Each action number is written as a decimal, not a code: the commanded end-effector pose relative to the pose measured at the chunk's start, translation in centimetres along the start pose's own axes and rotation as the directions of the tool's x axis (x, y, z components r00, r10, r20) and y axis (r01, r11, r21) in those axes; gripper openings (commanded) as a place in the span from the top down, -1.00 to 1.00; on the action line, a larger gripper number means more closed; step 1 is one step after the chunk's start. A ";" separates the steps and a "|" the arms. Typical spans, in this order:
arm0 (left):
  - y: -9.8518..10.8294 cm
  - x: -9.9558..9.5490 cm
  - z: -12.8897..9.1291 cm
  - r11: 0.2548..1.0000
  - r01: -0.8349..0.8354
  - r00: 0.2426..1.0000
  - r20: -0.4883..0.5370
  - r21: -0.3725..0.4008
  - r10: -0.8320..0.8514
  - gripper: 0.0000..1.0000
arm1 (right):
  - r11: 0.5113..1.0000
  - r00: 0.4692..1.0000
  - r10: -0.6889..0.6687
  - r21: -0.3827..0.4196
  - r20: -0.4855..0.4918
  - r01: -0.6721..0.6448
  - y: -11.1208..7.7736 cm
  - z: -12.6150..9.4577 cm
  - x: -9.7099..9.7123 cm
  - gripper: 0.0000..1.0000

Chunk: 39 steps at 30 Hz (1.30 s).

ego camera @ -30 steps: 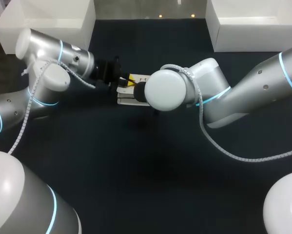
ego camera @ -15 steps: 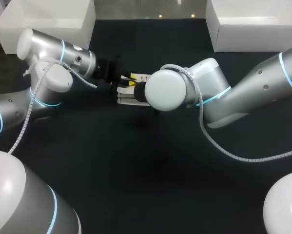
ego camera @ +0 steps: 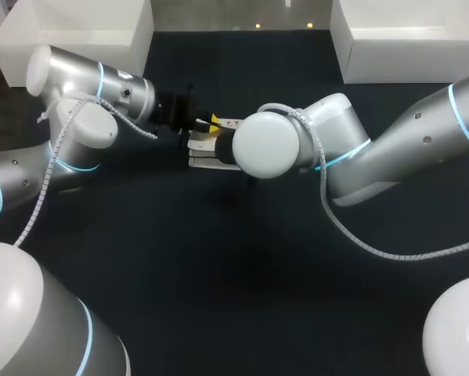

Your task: Pick up the bag, open it, inspect its contents, close it, and place it on the opposite side

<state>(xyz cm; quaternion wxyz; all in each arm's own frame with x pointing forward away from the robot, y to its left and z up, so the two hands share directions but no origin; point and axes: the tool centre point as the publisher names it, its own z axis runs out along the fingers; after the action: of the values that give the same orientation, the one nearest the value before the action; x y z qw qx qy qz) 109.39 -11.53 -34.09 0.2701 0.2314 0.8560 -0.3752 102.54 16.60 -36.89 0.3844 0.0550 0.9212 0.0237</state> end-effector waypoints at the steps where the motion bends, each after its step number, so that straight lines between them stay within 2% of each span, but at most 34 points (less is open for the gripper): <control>1: -0.3 0.3 0.1 1.000 0.011 1.000 0.004 -0.002 -0.011 1.00 | 1.000 1.000 0.000 -0.001 0.003 0.000 0.1 0.2 0.1 1.00; 7: -0.4 1.6 0.7 0.999 0.042 0.999 -0.016 -0.018 -0.042 1.00 | 1.000 1.000 0.000 -0.001 0.003 0.000 0.1 0.2 0.1 1.00; 11: 0.5 2.1 1.3 0.997 0.065 0.998 -0.019 -0.037 -0.065 1.00 | 1.000 1.000 0.000 -0.001 0.003 0.000 0.1 0.2 0.1 1.00; 15: 1.7 1.8 1.3 0.994 0.097 0.995 0.000 -0.042 -0.097 1.00 | 1.000 1.000 0.000 -0.001 0.003 0.000 0.1 0.2 0.1 1.00; 23: 2.4 1.2 1.4 0.994 0.098 0.995 0.016 -0.043 -0.097 1.00 | 1.000 1.000 0.000 -0.001 0.003 0.000 0.1 0.2 0.1 1.00; 31: 1.0 1.3 0.7 0.999 0.034 0.999 0.004 0.006 -0.034 1.00 | 1.000 1.000 0.000 -0.001 0.003 0.000 0.1 0.2 0.1 1.00; 39: 1.2 1.5 0.2 1.000 0.004 1.000 -0.010 0.007 -0.004 1.00 | 1.000 1.000 0.000 -0.001 0.003 0.000 0.1 0.2 0.1 1.00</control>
<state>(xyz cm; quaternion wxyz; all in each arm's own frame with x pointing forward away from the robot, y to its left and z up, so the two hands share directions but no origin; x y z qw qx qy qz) 108.94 -10.79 -35.50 0.2646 0.2336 0.8557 -0.3785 102.54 16.68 -36.85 0.3846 0.0547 0.9211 0.0244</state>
